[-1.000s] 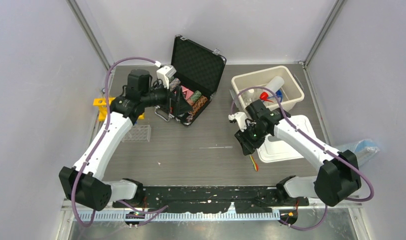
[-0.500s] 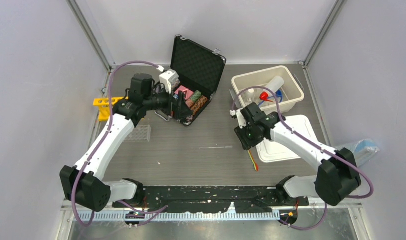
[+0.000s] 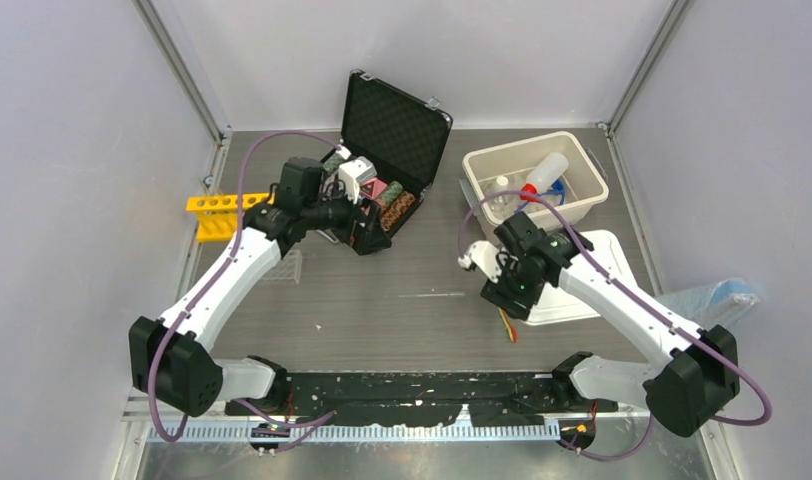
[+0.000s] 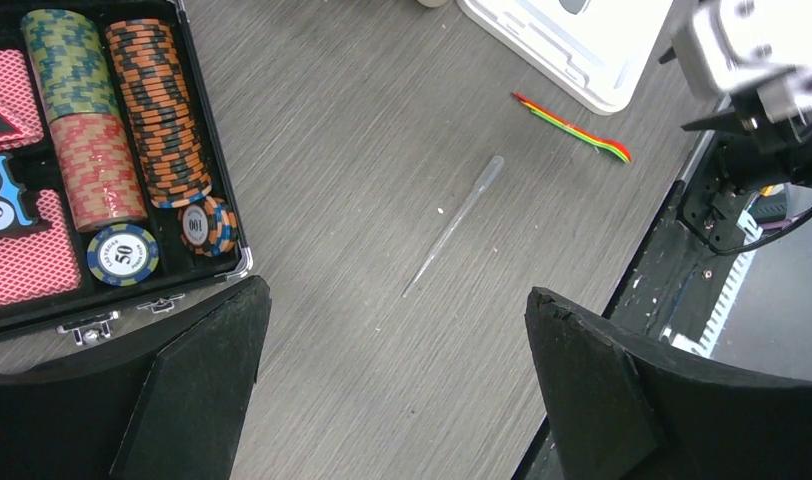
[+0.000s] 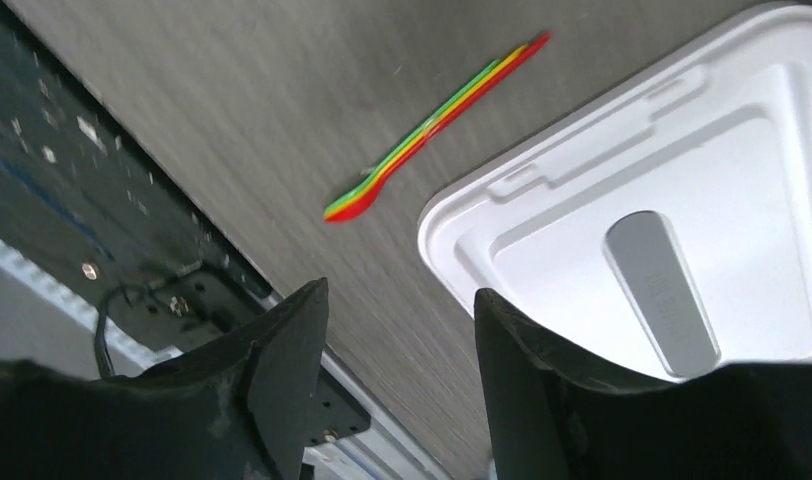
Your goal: Organize the chemistry lab equipment
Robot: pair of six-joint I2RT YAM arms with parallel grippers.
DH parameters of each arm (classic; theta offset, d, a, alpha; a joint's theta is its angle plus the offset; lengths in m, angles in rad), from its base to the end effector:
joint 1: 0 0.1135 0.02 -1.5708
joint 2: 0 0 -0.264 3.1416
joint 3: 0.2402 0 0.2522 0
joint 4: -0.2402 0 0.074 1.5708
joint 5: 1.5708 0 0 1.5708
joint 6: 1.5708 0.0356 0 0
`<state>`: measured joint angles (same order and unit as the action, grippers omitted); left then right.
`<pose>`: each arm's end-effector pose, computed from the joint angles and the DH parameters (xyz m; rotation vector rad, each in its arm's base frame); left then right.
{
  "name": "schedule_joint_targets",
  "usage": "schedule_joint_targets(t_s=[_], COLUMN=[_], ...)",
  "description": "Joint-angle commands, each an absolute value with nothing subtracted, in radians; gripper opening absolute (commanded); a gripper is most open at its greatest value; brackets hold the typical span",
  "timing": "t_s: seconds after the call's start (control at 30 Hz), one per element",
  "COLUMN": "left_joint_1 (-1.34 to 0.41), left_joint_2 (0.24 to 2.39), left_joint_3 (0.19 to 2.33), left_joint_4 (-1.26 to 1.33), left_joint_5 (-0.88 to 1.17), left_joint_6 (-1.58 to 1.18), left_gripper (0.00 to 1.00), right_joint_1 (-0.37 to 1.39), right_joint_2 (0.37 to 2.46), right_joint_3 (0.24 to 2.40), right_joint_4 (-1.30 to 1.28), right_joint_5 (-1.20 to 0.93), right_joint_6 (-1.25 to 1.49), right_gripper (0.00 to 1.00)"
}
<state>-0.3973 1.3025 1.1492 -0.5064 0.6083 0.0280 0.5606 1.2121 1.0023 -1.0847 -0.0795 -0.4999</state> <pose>0.2529 -0.1282 0.3267 0.7969 2.0841 -0.8788 0.1757 0.1137 0.2630 -1.4627 2.4638 0.1260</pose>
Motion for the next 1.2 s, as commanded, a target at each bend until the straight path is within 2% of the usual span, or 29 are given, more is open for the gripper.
schedule_joint_targets(t_s=[0.0,0.07,0.13,0.27,0.4,0.63,0.77,0.97,1.17], left_joint_1=[-0.396,-0.396,-0.396,-0.396,-0.396,-0.385,-0.359,-0.301,-0.248], left_joint_2=[1.297,1.299,1.298,1.298,1.291,1.299,1.309,1.316,1.310], left_joint_3=[1.138,1.139,1.142,1.161,1.169,1.184,1.204,1.247,1.269], left_joint_4=[-0.452,-0.453,-0.457,-0.485,-0.501,-0.507,-0.508,-0.539,-0.573], left_joint_5=[0.593,0.591,0.587,0.582,0.574,0.554,0.557,0.563,0.570], left_joint_6=[0.048,0.046,0.045,0.055,0.064,0.035,0.005,-0.037,-0.039], left_gripper=[1.00,1.00,1.00,1.00,1.00,1.00,1.00,1.00,1.00], right_joint_1=[0.590,0.601,0.608,0.611,0.611,0.611,0.611,0.636,0.681], right_joint_2=[1.148,1.165,1.184,1.234,1.277,1.374,1.452,1.628,1.723], right_joint_3=[0.897,0.858,0.822,0.774,0.703,0.655,0.721,0.925,1.103], right_joint_4=[-1.137,-1.094,-1.041,-0.987,-0.963,-0.824,-0.780,-0.760,-0.646], right_joint_5=[-0.147,-0.166,-0.182,-0.201,-0.189,-0.125,-0.168,-0.330,-0.514], right_joint_6=[-0.706,-0.711,-0.743,-0.855,-0.976,-1.017,-1.005,-0.838,-0.684], right_gripper=[0.62,0.66,0.66,0.54,0.52,0.47,0.43,0.41,0.51])
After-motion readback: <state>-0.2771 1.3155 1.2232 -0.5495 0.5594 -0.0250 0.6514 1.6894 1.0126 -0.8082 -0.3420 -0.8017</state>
